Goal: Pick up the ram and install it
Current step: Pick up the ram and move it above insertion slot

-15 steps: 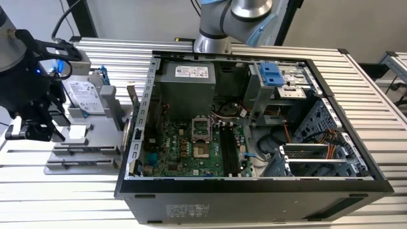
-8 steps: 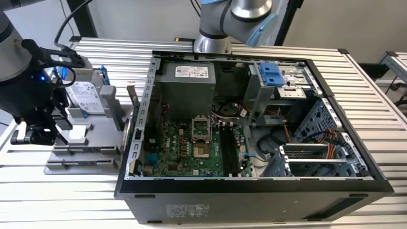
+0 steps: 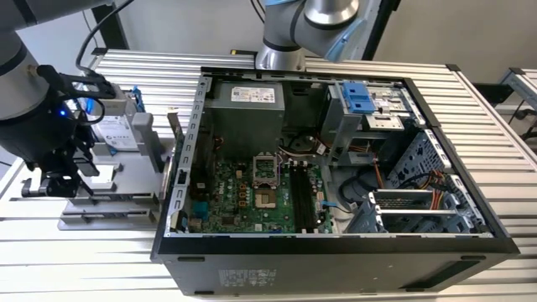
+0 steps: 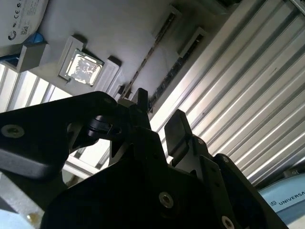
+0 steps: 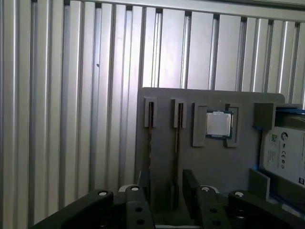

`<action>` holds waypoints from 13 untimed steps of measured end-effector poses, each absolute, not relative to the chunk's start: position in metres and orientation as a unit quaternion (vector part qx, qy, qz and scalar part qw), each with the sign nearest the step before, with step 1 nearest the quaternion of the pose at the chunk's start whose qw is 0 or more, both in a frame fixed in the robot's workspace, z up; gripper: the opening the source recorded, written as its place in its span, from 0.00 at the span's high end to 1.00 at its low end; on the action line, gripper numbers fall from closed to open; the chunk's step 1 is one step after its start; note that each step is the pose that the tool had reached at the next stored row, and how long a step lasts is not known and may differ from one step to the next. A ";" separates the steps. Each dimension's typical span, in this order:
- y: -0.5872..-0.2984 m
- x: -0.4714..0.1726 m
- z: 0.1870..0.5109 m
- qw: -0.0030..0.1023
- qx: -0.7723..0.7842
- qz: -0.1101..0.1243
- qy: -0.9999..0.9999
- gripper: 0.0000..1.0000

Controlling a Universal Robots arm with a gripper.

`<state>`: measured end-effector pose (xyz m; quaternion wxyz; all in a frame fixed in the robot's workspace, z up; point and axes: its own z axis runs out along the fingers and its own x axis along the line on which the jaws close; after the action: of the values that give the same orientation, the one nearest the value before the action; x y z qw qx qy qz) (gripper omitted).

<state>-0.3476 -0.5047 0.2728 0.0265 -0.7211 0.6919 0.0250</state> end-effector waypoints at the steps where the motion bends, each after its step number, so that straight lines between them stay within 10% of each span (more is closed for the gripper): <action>1: -0.505 -0.348 0.271 0.027 -0.721 0.025 0.692 0.00; 13: -0.506 -0.345 0.249 0.025 -0.721 0.027 0.692 0.00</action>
<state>-0.3454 -0.5057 0.2493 0.0249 -0.7210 0.6919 0.0267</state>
